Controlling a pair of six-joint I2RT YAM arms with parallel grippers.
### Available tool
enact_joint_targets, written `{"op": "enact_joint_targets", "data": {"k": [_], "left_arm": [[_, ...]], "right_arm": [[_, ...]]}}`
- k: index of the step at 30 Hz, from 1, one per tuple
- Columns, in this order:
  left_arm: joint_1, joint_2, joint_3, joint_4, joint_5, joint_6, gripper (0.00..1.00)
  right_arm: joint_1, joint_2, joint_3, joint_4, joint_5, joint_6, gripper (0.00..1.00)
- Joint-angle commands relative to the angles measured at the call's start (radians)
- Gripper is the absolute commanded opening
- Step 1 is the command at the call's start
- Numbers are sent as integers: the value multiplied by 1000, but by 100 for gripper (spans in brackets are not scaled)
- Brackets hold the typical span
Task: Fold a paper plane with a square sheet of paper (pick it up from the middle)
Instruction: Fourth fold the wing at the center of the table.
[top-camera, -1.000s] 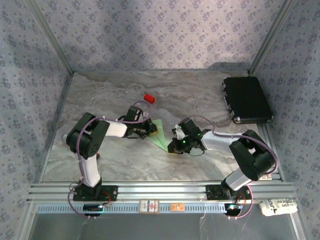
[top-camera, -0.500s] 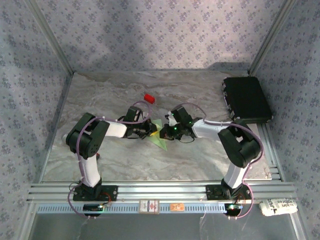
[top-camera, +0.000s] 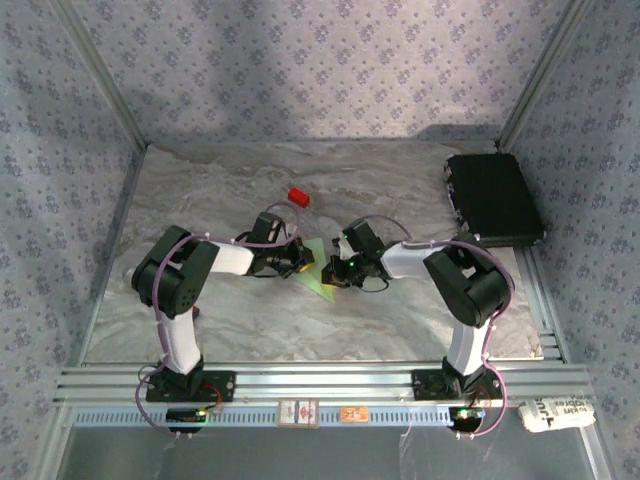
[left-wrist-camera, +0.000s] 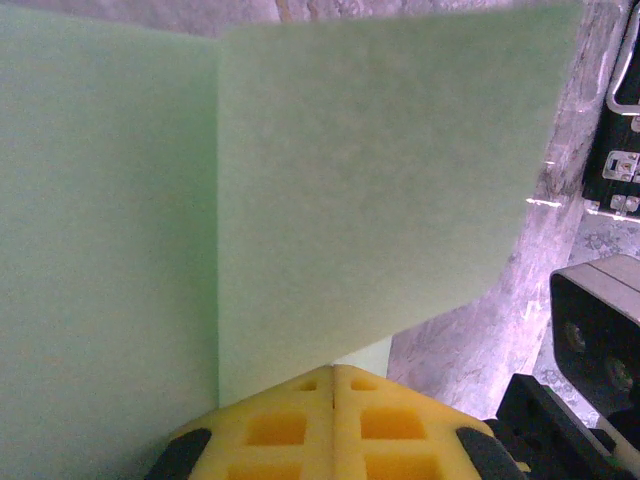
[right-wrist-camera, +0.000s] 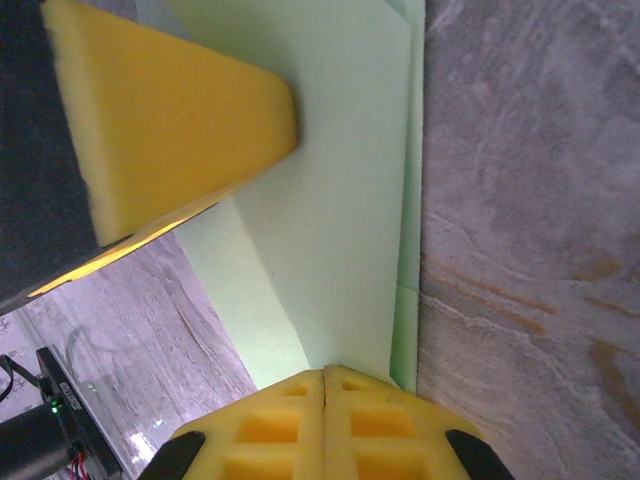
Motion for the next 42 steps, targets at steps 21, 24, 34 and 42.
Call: {"op": "enact_joint_targets", "data": {"k": [21, 24, 34, 42], "left_arm": [[-69, -63, 43, -215, 2, 114, 0], [-69, -30, 43, -217, -2, 111, 0], [-61, -8, 67, -277, -123, 85, 0], [-27, 3, 106, -293, -118, 99, 0]], "right_arm": [[-9, 22, -73, -124, 83, 14, 0], [-7, 24, -74, -125, 79, 13, 0], [-5, 24, -86, -139, 85, -5, 0], [-2, 23, -95, -148, 94, -20, 0]]}}
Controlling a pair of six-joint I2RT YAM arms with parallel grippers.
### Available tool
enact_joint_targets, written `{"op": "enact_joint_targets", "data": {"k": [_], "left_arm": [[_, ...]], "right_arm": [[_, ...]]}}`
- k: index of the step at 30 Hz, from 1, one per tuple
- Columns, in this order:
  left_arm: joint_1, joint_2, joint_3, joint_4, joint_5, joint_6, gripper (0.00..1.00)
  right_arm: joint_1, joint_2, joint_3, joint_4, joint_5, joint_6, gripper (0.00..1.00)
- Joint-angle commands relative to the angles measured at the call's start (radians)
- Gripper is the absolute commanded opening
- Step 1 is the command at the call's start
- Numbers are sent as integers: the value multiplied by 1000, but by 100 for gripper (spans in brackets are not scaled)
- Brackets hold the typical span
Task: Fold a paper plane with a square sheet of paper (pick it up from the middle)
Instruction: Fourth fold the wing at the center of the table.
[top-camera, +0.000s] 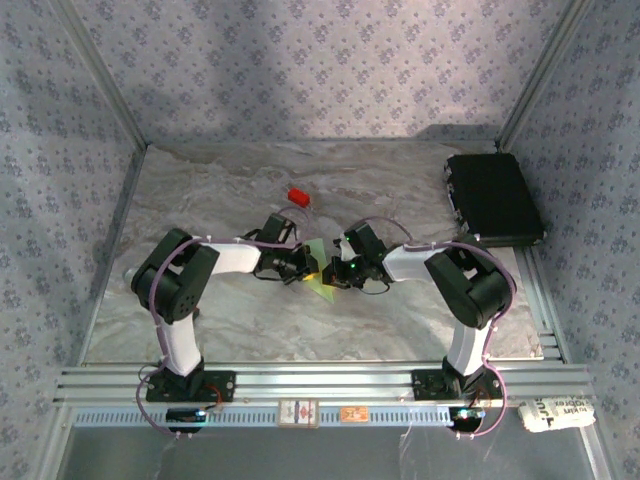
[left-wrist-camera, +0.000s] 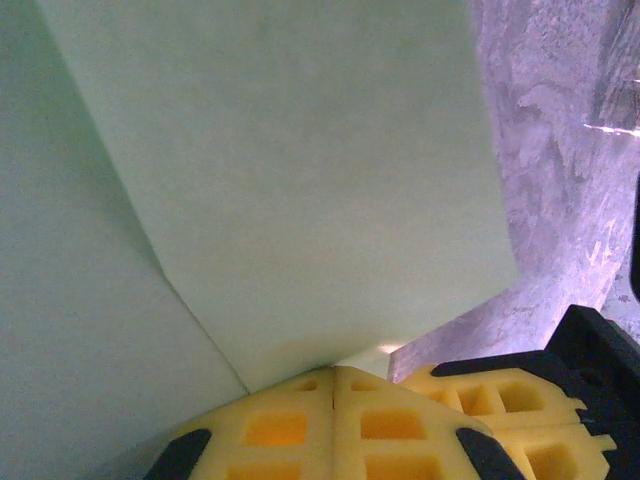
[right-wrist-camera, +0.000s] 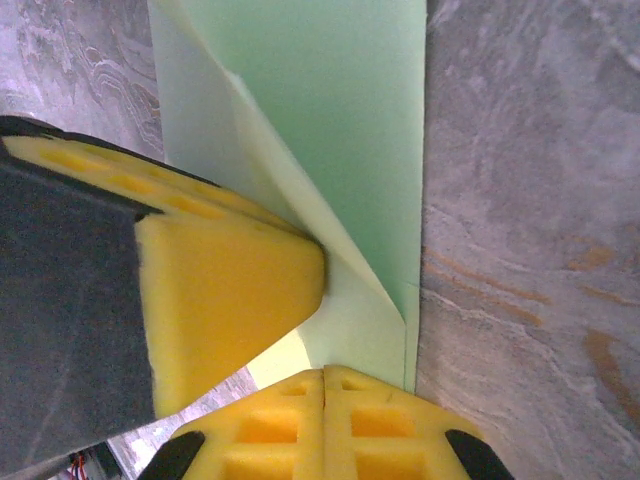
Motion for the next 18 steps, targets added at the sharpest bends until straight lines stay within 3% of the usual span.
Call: {"op": "enact_joint_targets", "data": {"k": [1, 18], "left_arm": [[43, 34, 31, -26, -94, 13, 0], [104, 43, 70, -19, -49, 30, 1]], "right_arm": [[1, 33, -63, -190, 89, -26, 0], [-10, 20, -62, -217, 70, -61, 0]]}}
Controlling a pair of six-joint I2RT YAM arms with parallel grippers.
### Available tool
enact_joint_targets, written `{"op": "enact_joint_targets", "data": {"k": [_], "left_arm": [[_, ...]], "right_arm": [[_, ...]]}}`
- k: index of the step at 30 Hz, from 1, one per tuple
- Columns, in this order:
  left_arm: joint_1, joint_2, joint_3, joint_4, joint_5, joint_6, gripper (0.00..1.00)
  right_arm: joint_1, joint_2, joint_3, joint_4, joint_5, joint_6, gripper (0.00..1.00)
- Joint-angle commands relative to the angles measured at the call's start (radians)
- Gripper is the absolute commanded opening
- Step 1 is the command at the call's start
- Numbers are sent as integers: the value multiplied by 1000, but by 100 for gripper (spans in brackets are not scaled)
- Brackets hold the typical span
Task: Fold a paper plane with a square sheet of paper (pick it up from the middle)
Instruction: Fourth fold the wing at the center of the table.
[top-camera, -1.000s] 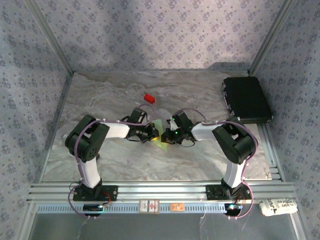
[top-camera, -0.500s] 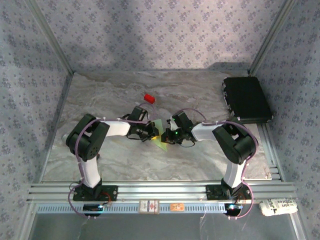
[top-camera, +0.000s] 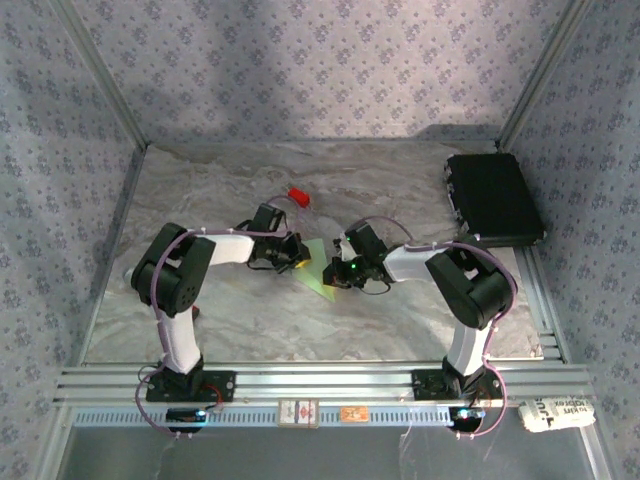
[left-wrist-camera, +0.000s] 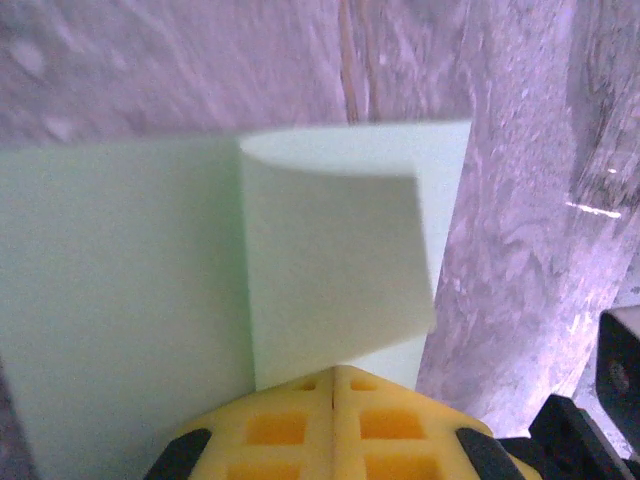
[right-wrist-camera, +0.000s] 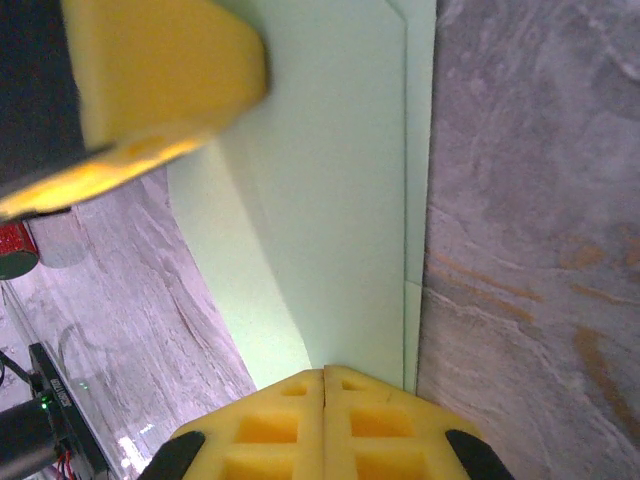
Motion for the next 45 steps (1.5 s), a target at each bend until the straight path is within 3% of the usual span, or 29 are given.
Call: {"op": "enact_joint_targets", "data": {"k": [1, 15, 45], "left_arm": [[9, 7, 14, -10, -31, 22, 1], [-11, 13, -9, 99, 46, 17, 3], [134, 114, 138, -103, -20, 152, 2]], "right_arm": [[-8, 27, -57, -210, 67, -26, 0], [-8, 20, -49, -206, 64, -13, 0], [-11, 14, -51, -216, 57, -31, 0]]}}
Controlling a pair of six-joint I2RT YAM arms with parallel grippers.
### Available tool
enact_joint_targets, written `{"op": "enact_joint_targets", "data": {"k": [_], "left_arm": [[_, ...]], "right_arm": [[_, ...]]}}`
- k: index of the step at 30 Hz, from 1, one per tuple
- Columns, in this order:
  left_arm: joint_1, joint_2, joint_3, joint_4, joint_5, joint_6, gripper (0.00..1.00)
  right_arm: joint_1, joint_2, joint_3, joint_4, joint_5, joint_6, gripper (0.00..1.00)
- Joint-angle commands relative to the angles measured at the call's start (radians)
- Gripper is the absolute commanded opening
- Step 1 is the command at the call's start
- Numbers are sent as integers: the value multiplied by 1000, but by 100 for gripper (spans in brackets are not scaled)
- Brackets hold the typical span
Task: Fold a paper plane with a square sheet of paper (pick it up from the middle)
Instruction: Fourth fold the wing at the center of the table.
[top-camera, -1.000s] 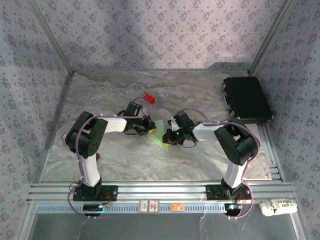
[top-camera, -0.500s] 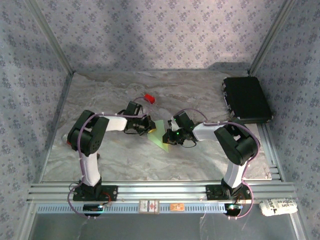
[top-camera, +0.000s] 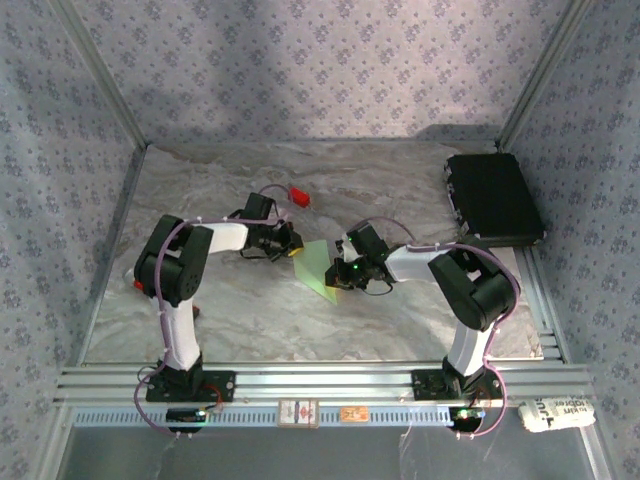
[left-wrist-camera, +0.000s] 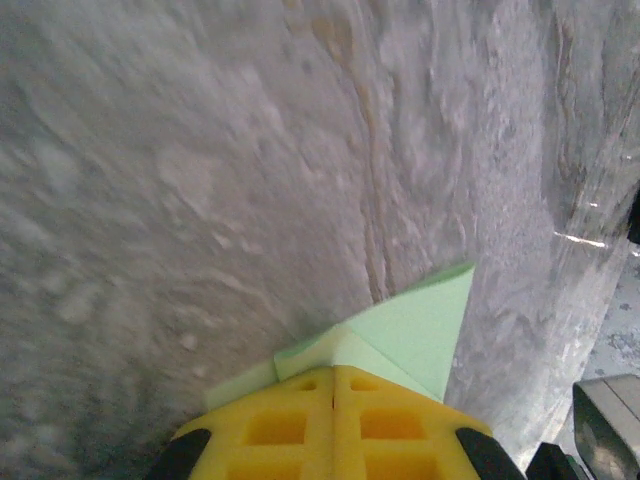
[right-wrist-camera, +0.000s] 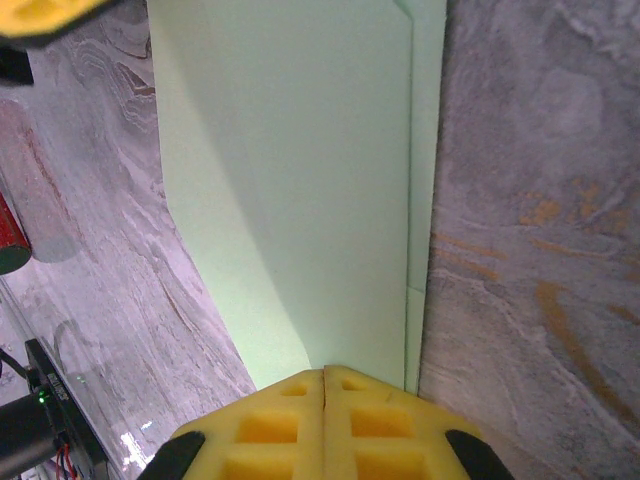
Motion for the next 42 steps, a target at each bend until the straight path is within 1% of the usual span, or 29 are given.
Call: {"op": "enact_joint_targets", "data": {"k": [1, 13, 21, 24, 27, 31, 34, 38, 42], "left_arm": [[35, 36, 35, -59, -72, 45, 2], [55, 26, 111, -157, -86, 90, 2], [47, -77, 81, -147, -74, 76, 4], [28, -112, 44, -110, -56, 69, 5], [-13, -126, 6, -46, -11, 43, 5], [-88, -116, -34, 40, 37, -5, 5], [-129, -89, -42, 63, 36, -12, 5], [-137, -53, -57, 78, 30, -12, 5], [-133, -10, -58, 55, 15, 12, 4]], "right_arm": [[-5, 28, -46, -181, 60, -29, 0], [-8, 22, -43, -186, 57, -37, 0], [-13, 28, -36, -187, 57, -37, 0], [-13, 29, -31, -191, 58, -38, 0], [-13, 28, -26, -196, 59, -38, 0], [-13, 25, -26, -202, 63, -37, 0], [-13, 22, -26, -203, 63, -38, 0], [-13, 22, -25, -203, 59, -37, 0], [-13, 13, -16, -196, 48, -36, 0]]}}
